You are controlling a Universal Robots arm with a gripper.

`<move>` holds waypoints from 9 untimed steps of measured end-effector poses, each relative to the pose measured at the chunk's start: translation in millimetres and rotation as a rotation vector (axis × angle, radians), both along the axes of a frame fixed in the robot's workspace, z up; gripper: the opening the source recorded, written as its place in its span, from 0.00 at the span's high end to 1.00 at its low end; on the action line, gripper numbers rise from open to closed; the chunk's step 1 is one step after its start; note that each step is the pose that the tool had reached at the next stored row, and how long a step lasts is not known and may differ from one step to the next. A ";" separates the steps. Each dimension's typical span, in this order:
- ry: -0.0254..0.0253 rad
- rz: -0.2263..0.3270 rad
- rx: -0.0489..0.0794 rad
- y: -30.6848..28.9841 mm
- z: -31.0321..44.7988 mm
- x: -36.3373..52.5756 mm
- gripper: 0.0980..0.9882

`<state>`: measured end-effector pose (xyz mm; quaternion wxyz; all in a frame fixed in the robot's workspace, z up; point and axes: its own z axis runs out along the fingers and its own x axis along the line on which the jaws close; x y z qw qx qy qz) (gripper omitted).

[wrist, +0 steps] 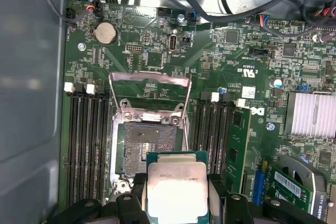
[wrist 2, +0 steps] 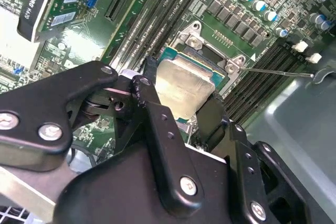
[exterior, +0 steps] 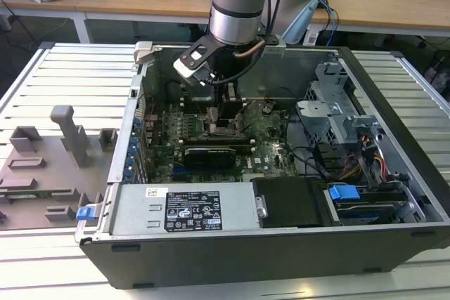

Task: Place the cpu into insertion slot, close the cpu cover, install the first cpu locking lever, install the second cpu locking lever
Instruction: 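Place the cpu into insertion slot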

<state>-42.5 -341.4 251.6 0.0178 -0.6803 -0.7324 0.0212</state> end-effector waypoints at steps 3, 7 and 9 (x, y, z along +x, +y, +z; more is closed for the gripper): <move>-0.0040 0.000 0.000 0.0 -0.1 -0.1 0.50; -0.0309 0.000 0.000 0.0 -0.6 0.0 0.50; -0.0309 0.000 0.000 0.0 -0.5 0.0 0.50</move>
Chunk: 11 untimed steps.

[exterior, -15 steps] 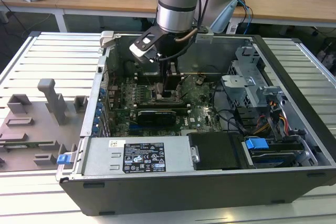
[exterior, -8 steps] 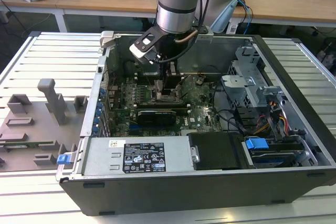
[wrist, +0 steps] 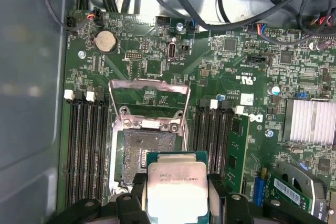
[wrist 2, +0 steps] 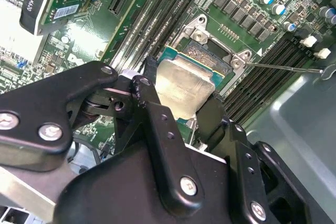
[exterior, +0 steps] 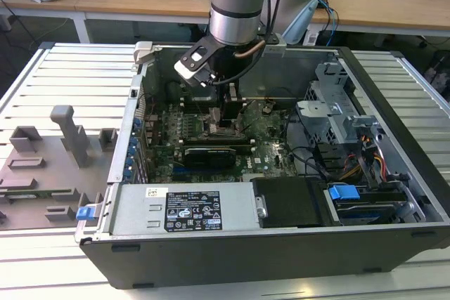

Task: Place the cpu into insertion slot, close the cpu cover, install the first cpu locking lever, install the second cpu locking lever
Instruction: 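Place the cpu into insertion slot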

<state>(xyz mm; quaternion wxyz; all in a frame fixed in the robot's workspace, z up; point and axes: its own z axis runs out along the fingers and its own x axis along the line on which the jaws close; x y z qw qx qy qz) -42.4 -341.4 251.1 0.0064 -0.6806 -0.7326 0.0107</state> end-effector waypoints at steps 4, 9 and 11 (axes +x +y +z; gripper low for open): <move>-0.0001 0.000 0.000 0.1 0.0 -0.9 0.50; -0.0001 -0.001 0.000 2.0 -5.9 -2.8 0.50; -0.0001 -0.003 0.000 2.0 -12.5 -2.8 0.50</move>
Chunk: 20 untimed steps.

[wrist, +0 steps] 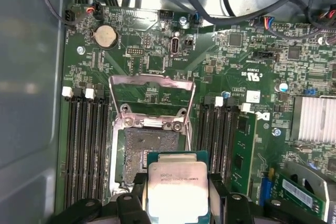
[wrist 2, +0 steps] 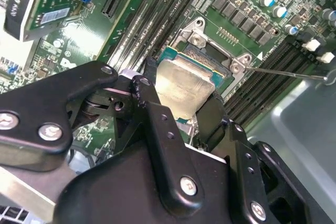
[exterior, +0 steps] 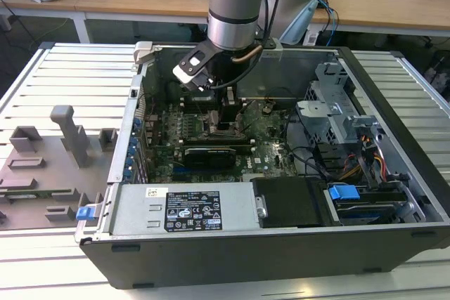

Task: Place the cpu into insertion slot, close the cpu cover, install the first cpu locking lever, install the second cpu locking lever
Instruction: 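Place the cpu into insertion slot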

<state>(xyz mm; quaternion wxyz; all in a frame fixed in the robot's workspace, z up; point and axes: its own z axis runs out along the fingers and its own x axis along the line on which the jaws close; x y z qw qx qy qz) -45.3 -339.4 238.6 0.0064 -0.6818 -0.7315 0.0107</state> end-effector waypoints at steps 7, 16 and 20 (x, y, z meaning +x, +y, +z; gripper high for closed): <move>0.0000 0.000 0.000 0.0 -2.2 0.0 0.50; 0.0000 0.000 0.000 0.0 -6.6 0.0 0.50; 0.0000 0.000 -0.001 0.1 -10.3 0.0 0.50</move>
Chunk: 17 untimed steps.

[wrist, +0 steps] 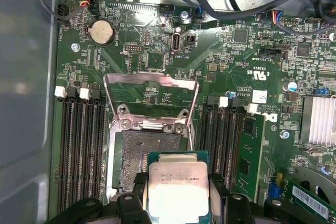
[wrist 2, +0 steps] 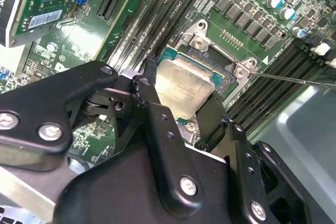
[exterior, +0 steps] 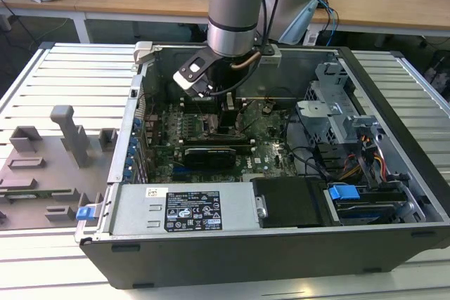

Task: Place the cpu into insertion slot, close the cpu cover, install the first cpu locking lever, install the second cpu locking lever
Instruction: 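Place the cpu into insertion slot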

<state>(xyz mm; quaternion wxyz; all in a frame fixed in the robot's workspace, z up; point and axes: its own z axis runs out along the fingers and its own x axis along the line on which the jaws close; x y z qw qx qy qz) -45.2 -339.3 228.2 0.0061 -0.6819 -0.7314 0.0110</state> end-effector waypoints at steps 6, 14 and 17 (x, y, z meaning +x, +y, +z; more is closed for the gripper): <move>0.0000 0.000 -0.001 0.0 -5.8 0.0 0.50; -0.0001 -0.001 -0.006 9.8 -8.2 1.2 0.50; 0.0000 -0.022 -0.013 18.9 -10.1 1.8 0.50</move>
